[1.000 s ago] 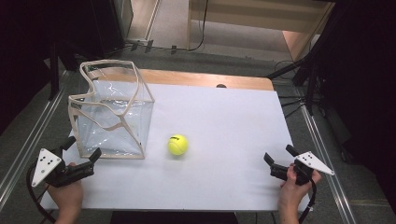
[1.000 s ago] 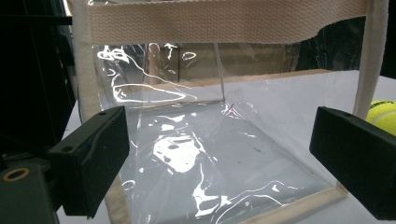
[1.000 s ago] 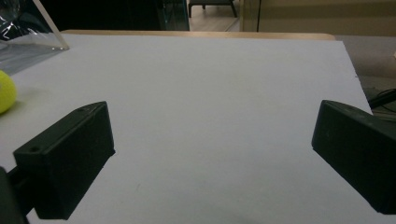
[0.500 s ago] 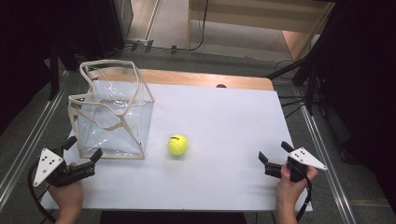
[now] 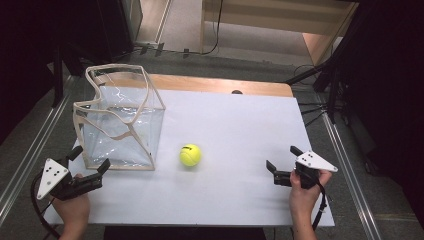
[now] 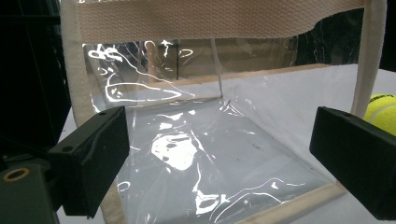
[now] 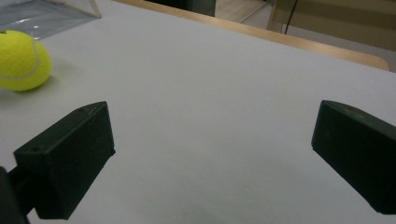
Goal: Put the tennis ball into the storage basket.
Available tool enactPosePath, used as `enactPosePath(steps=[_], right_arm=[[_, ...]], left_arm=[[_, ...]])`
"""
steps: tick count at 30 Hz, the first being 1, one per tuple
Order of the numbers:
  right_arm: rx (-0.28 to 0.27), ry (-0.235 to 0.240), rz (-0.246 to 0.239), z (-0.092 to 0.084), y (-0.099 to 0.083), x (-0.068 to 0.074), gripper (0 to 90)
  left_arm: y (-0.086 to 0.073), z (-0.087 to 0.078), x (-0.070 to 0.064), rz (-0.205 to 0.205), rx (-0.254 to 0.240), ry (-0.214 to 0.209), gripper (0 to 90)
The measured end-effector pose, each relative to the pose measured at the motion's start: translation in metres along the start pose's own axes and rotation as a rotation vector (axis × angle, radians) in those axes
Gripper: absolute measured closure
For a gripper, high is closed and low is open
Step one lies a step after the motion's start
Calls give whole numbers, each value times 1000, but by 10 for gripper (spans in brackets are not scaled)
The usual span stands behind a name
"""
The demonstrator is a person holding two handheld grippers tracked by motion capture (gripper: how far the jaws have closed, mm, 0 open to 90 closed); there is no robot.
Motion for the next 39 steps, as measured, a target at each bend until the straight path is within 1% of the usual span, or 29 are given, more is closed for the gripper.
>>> enactPosePath(steps=[2, 4, 5, 7, 8, 10, 12, 15, 18, 21, 23, 24, 27, 28, 30, 31, 32, 36, 38, 39], right_arm=[[14, 12, -15, 6, 4, 3, 0], [17, 21, -11, 8, 6, 5, 0], [25, 31, -20, 13, 9, 7, 0], [27, 33, -23, 15, 10, 7, 0], [35, 47, -31, 20, 13, 11, 0], [37, 50, -34, 22, 14, 11, 0], [44, 74, -45, 30, 20, 17, 0], [56, 96, -59, 37, 24, 21, 0], [71, 130, -69, 44, 29, 26, 0], [87, 154, -87, 51, 34, 31, 0], [91, 160, -84, 53, 35, 32, 0], [94, 174, -95, 58, 39, 36, 0], [98, 184, -95, 61, 41, 39, 0], [105, 196, -109, 66, 44, 42, 0], [107, 198, -111, 68, 45, 43, 0], [112, 209, -121, 72, 48, 45, 0], [113, 214, -121, 73, 50, 47, 0], [119, 228, -126, 78, 55, 51, 0], [123, 238, -142, 83, 59, 54, 0], [126, 239, -141, 84, 60, 56, 0]], left_arm=[[0, 0, 0, 1, -1, -2, 54], [0, 0, 0, 0, 0, -3, 54], [0, 0, 0, -2, 1, -1, 54], [0, 0, 0, -2, 0, -3, 54], [0, 0, 0, -3, 1, -3, 53], [0, 0, 0, -3, 1, -3, 54], [0, 0, 0, -3, 1, -4, 53], [0, 0, 0, -3, 0, -4, 54], [0, 0, 0, -2, 0, -4, 54], [0, 0, 0, -5, 0, -3, 53], [0, 0, 0, -4, 0, -3, 53], [0, 0, 0, -5, 0, -2, 54], [0, 0, 0, -3, 0, -3, 53], [0, 0, 0, -2, -1, -4, 54], [0, 0, 0, -4, -1, -3, 53], [0, 0, 0, -5, -1, -3, 54], [0, 0, 0, -10, -2, -2, 54], [0, 0, 0, -6, 1, -1, 54], [0, 0, 0, -8, -1, -3, 54], [0, 0, 0, -8, -1, -2, 54]])
Point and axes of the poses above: each handheld gripper's, and its own axes: z roughly forward along the jaws, y roughly out of its top, x roughly to its left, the point moved 7 cm from there along z, roughly forward along the jaws, and after that the axes turned 13 degrees about y, right-handed, at the moved point
